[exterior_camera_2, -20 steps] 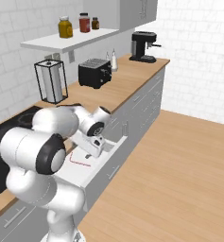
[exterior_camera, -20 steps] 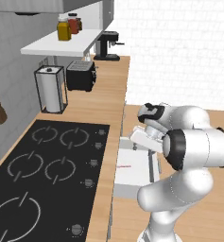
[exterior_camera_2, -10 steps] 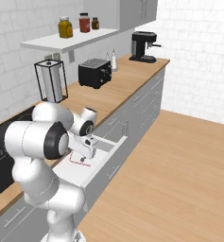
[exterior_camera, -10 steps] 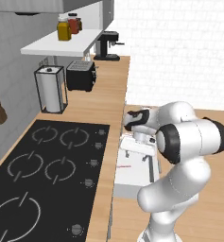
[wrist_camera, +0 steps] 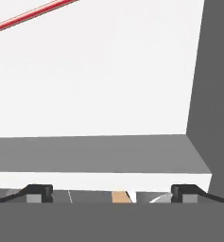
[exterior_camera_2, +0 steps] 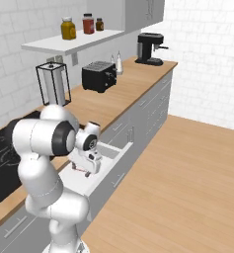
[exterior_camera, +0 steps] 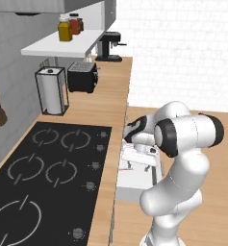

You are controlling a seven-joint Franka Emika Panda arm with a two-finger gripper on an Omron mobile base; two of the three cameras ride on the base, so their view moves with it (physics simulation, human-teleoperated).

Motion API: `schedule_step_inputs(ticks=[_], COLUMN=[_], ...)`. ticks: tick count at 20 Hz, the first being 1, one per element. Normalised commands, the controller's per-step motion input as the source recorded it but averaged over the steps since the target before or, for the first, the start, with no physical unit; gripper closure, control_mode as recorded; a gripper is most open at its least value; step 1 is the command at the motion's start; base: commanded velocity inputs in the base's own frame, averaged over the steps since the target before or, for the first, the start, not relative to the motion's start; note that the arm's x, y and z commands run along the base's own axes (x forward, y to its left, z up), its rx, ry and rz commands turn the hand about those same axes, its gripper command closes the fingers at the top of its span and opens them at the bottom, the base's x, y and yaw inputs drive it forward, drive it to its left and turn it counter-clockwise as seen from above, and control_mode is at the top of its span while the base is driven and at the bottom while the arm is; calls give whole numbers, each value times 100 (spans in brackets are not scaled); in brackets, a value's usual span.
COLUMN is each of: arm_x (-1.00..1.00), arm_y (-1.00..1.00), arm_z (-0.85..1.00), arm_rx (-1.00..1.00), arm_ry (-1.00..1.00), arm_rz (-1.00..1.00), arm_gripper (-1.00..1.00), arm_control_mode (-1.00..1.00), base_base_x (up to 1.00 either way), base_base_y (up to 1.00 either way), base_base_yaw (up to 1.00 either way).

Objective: Take a straw from the drawer in front and place it inside the glass cup on the dining counter.

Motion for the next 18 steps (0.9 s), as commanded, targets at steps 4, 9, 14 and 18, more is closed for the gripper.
schedule_step_inputs(ticks=[4, 9, 14, 18], arm_x=[-20, -30, -12, -8], arm_y=[-44, -67, -82, -95], arm_z=[-36, -19, -14, -13], arm_rx=[0, 0, 0, 0], arm_ry=[0, -4, -2, -8], arm_rz=[0, 6, 12, 15], arm_gripper=[-100, -100, -100, -100], arm_control_mode=[-100, -100, -100, -100], base_base_x=[0, 0, 0, 0], base_base_y=[0, 0, 0, 0], base_base_yaw=[0, 0, 0, 0])
